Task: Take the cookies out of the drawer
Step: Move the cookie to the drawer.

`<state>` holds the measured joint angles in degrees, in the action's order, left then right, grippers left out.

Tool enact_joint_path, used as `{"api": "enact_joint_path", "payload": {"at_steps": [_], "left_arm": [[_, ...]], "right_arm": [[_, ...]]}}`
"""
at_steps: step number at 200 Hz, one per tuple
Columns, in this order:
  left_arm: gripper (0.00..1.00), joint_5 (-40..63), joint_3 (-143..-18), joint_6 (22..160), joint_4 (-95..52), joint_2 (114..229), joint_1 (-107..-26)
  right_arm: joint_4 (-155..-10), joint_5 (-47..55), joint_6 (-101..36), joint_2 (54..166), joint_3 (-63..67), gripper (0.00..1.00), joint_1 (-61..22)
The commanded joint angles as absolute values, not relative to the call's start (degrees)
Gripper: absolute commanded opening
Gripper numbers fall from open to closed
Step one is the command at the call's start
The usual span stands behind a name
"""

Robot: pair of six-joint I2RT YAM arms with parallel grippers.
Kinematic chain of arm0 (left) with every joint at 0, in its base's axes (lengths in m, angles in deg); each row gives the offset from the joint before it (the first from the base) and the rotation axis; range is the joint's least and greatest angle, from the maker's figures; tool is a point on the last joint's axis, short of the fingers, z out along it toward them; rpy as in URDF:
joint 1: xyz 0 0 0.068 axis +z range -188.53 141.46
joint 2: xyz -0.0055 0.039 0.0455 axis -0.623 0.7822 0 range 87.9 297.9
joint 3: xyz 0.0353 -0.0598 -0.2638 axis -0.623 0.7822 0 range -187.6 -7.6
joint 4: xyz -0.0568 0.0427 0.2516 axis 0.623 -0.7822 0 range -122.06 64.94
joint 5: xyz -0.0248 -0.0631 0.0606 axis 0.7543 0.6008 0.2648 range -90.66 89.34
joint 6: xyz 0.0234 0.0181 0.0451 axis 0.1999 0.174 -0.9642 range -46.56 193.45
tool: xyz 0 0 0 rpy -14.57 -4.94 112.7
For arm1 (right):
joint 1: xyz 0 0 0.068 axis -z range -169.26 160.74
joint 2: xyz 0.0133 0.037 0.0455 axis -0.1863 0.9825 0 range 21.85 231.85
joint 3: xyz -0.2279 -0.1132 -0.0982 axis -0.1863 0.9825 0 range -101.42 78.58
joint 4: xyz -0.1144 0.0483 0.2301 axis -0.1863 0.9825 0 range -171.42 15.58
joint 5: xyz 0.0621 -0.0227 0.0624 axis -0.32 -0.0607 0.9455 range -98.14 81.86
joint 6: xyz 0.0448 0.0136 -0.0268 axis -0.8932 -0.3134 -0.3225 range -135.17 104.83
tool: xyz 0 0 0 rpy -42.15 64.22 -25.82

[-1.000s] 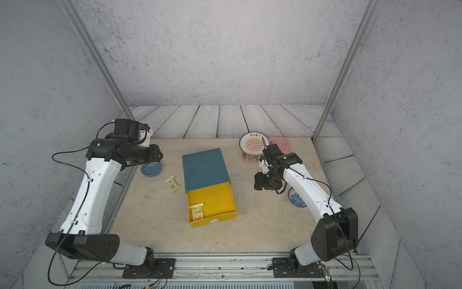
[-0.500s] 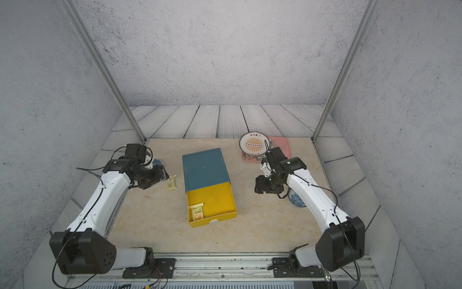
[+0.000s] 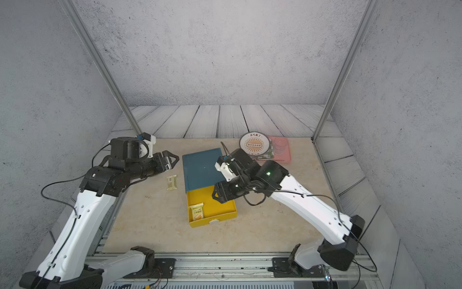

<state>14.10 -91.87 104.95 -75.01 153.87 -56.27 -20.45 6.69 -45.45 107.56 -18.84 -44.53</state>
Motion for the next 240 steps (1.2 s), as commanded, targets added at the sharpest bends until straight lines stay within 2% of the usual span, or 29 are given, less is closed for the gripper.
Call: {"api": "enact_joint_path", "payload": {"at_steps": [1, 28, 86, 195, 221, 240], "left_arm": [[0.76, 11.76, -92.79, 104.56, -76.2, 155.58, -59.54], [0.75, 11.29, -92.74, 104.13, -76.19, 156.69, -62.49], [0.73, 8.62, -93.13, 102.7, -78.59, 159.98, -68.23], [0.7, 7.41, -86.05, 102.64, -78.57, 160.06, -69.56], [0.7, 7.14, -84.54, 102.79, -78.13, 159.53, -69.54], [0.7, 7.12, -84.11, 102.65, -77.97, 159.53, -69.56]], "right_arm": [[-12.93, 1.49, -46.57, 113.95, -23.71, 0.61, -47.77], [-11.02, -0.01, -47.79, 120.15, -26.87, 0.59, -50.07], [-16.93, -0.15, -50.79, 122.31, -23.43, 0.57, -51.59], [-23.74, -4.42, -54.32, 127.27, -20.91, 0.54, -52.84], [-24.61, -4.95, -54.81, 127.76, -20.45, 0.49, -52.9], [-24.28, -5.71, -54.98, 128.1, -20.56, 0.36, -52.9]]}}
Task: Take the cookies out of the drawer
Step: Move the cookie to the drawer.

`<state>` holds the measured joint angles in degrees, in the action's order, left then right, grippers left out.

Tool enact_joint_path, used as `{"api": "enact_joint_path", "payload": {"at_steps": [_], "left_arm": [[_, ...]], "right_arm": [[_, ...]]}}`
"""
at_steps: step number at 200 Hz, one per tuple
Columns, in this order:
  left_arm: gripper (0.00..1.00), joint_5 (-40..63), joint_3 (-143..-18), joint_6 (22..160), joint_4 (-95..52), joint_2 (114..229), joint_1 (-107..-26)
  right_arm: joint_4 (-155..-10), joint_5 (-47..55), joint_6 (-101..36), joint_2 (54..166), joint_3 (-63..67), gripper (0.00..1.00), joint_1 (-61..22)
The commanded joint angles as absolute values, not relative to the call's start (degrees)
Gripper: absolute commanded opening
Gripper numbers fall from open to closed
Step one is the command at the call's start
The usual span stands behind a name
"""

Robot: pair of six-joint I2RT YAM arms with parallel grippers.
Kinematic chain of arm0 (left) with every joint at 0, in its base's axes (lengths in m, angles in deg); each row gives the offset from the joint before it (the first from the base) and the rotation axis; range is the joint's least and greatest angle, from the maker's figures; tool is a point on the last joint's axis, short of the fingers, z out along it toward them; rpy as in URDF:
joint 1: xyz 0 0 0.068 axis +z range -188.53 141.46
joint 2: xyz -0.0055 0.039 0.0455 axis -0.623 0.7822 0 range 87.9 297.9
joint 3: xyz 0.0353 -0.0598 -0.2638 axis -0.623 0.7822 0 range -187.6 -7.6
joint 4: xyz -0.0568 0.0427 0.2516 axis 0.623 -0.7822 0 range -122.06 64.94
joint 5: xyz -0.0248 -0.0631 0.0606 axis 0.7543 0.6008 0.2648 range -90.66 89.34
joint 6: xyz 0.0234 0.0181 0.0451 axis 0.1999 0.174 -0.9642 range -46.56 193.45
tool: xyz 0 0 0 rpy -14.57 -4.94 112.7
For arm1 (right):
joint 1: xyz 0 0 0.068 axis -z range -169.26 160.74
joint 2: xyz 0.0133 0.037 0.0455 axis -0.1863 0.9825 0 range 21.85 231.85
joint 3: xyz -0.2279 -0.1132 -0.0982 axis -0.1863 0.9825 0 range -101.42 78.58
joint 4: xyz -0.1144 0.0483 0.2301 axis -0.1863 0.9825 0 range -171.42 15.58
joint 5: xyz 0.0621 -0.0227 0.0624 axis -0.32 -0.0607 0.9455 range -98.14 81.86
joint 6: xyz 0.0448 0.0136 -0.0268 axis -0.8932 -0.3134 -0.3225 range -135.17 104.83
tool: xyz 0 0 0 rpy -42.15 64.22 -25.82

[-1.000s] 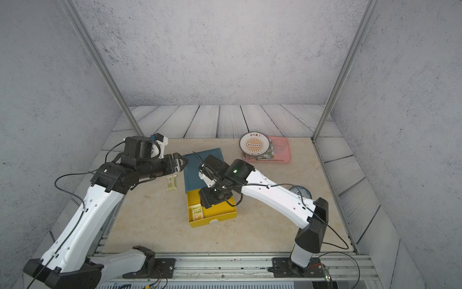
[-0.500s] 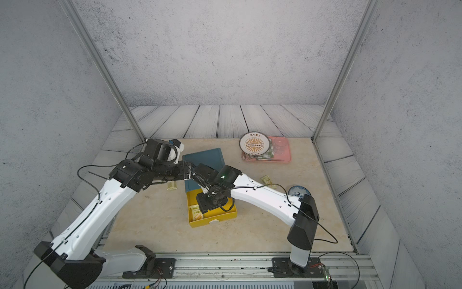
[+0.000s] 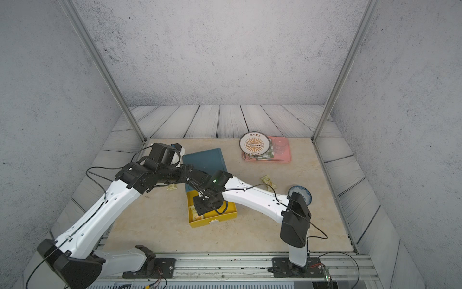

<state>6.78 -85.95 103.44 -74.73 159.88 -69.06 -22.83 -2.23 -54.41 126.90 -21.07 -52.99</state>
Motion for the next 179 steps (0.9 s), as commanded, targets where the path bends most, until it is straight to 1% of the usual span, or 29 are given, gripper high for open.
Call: {"api": "enact_joint_path", "payload": {"at_steps": [1, 11, 22, 39, 63, 94, 179], "left_arm": [[0.7, 7.14, -84.14, 102.59, -77.97, 159.53, -69.56], [0.7, 7.44, -84.0, 102.38, -77.84, 159.57, -69.56], [0.7, 7.51, -83.79, 102.1, -77.66, 159.77, -69.56], [0.7, 8.03, -83.51, 101.68, -77.3, 160.05, -69.56], [0.7, 8.47, -82.85, 101.31, -76.69, 160.23, -69.56], [0.7, 8.79, -81.81, 100.96, -76.19, 160.49, -69.56], [0.71, 8.92, -80.38, 100.61, -75.77, 160.67, -69.56]], "right_arm": [[-24.33, -5.74, -54.98, 128.1, -20.56, 0.35, -52.9], [-24.18, -6.29, -55.21, 128.02, -20.6, 0.28, -52.9], [-24.09, -6.83, -55.33, 127.81, -20.65, 0.27, -52.91], [-23.5, -8.28, -55.58, 127.36, -20.81, 0.2, -52.81], [-20.81, -11.54, -55.82, 127.07, -21.24, 0.14, -52.84], [-17.99, -15.0, -55.61, 126.16, -21.32, 0.13, -52.65], [-12.65, -22.64, -54.32, 123.38, -22.83, 0.14, -51.07]]}}
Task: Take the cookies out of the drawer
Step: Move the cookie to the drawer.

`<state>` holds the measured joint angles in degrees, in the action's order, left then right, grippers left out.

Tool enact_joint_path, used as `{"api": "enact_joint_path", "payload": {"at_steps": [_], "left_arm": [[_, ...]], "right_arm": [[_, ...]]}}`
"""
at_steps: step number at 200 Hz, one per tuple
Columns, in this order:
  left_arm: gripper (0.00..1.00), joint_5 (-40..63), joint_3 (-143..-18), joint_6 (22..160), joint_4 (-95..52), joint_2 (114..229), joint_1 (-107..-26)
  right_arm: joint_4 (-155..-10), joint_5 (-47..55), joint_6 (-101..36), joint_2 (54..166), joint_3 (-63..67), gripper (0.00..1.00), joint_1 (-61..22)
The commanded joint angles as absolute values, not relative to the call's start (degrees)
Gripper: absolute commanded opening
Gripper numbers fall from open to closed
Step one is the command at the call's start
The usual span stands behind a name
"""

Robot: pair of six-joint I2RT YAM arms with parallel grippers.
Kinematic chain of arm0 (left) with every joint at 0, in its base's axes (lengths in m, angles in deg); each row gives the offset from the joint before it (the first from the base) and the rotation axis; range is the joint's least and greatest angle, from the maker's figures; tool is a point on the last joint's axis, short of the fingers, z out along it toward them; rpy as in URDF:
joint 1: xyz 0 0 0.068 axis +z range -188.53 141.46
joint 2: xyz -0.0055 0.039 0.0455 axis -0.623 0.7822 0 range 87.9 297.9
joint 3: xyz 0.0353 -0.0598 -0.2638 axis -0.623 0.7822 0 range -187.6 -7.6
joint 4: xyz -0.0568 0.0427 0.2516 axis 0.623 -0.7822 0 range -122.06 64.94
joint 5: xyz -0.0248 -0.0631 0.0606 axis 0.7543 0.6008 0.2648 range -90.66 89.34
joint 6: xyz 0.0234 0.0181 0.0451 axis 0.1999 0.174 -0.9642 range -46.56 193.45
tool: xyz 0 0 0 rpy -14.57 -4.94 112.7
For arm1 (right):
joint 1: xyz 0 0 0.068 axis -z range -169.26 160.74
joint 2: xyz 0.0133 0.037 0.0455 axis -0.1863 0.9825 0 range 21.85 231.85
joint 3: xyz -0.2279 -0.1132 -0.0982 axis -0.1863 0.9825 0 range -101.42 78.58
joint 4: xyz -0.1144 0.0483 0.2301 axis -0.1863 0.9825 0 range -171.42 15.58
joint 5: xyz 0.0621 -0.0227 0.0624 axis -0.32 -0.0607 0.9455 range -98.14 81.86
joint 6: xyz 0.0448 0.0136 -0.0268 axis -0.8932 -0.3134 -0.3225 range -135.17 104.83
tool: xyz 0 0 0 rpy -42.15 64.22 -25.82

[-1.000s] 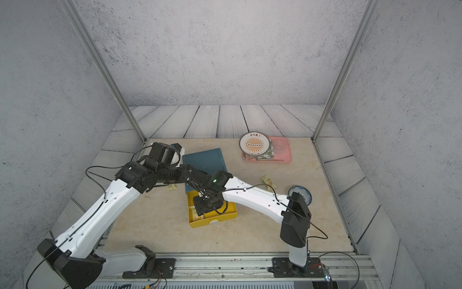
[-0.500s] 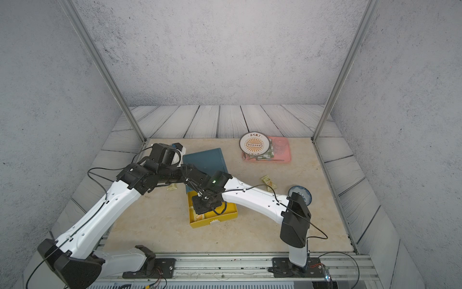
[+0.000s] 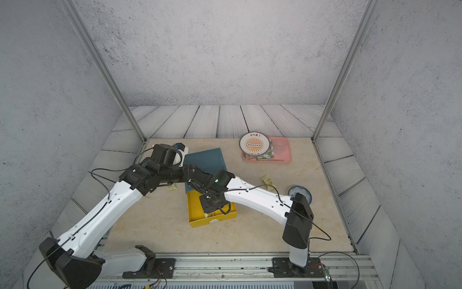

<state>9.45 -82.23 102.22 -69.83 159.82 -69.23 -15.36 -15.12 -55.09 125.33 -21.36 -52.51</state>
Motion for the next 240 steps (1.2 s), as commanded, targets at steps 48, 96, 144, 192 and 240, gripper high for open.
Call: {"api": "enact_joint_path", "payload": {"at_steps": [48, 96, 144, 192, 240], "left_arm": [[0.71, 8.56, -80.48, 100.65, -75.95, 160.32, -69.56], [0.72, 8.26, -80.23, 100.49, -76.06, 159.79, -69.56], [0.73, 8.5, -80.02, 100.26, -75.94, 159.82, -69.56], [0.73, 8.93, -79.84, 100.0, -75.84, 159.82, -69.52], [0.73, 8.86, -79.5, 99.97, -76.07, 159.79, -69.47]], "right_arm": [[-17.51, -17.97, -52.55, 120.59, -23.52, 0.4, -51.19], [-21.44, -8.76, -49.26, 119.43, -23.57, 0.55, -51.47], [-16.61, -8.11, -47.16, 124.03, -26.55, 0.63, -54.68], [-12.82, -11.5, -47.68, 126.65, -27.5, 0.69, -56.72], [-13.72, -15.24, -52.13, 124.39, -26.84, 0.74, -57.38]]}}
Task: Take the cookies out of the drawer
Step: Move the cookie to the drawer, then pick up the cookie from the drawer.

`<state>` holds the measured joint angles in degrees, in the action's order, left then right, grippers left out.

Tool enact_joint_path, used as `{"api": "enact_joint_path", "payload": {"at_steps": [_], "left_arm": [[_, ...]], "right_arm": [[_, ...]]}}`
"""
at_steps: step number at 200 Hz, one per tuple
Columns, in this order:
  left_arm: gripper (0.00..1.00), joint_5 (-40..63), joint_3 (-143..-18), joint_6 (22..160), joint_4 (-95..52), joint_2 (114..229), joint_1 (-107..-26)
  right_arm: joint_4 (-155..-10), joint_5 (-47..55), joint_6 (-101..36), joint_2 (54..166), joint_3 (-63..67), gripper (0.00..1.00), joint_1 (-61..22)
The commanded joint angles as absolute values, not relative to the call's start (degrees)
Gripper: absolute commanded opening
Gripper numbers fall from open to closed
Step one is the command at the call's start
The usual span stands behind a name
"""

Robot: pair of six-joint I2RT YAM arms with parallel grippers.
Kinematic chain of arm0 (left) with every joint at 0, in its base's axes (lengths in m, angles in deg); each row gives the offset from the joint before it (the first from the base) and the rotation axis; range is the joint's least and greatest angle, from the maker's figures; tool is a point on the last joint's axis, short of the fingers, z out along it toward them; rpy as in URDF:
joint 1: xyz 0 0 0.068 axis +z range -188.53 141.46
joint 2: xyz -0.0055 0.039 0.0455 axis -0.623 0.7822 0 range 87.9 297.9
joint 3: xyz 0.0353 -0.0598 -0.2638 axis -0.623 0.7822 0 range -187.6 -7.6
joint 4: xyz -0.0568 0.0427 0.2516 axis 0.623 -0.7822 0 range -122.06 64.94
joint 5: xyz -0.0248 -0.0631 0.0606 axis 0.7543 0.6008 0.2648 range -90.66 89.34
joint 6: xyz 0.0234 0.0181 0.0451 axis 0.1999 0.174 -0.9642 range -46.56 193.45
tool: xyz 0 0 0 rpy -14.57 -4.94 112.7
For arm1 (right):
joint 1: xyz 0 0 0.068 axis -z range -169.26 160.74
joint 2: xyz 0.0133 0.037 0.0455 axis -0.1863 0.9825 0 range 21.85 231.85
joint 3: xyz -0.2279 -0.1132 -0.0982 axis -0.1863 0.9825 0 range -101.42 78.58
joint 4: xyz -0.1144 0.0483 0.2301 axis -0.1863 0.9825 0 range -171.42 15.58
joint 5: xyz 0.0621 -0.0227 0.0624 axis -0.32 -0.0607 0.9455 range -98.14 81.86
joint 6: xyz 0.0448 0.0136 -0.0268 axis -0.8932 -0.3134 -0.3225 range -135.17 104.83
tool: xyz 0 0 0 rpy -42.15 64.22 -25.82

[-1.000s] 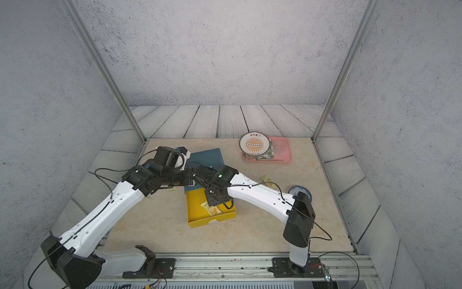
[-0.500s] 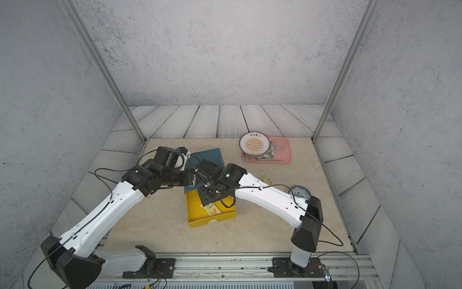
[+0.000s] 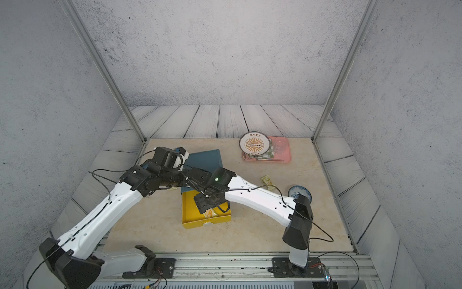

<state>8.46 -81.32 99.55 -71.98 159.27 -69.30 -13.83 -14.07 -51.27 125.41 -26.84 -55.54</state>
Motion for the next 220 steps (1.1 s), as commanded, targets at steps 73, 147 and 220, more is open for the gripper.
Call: {"api": "enact_joint_path", "payload": {"at_steps": [73, 147, 220], "left_arm": [[0.8, 8.56, -80.74, 102.2, -76.04, 158.17, -69.23], [0.88, 8.11, -84.77, 103.63, -76.8, 156.5, -65.61], [0.93, 9.66, -84.35, 103.07, -77.25, 155.45, -62.05]], "right_arm": [[-18.37, -15.57, -56.66, 115.09, -22.91, 0.75, -57.47], [-17.82, -15.23, -59.53, 119.01, -24.02, 0.75, -60.0], [-11.26, -16.5, -59.63, 126.65, -30.39, 0.75, -60.89]]}}
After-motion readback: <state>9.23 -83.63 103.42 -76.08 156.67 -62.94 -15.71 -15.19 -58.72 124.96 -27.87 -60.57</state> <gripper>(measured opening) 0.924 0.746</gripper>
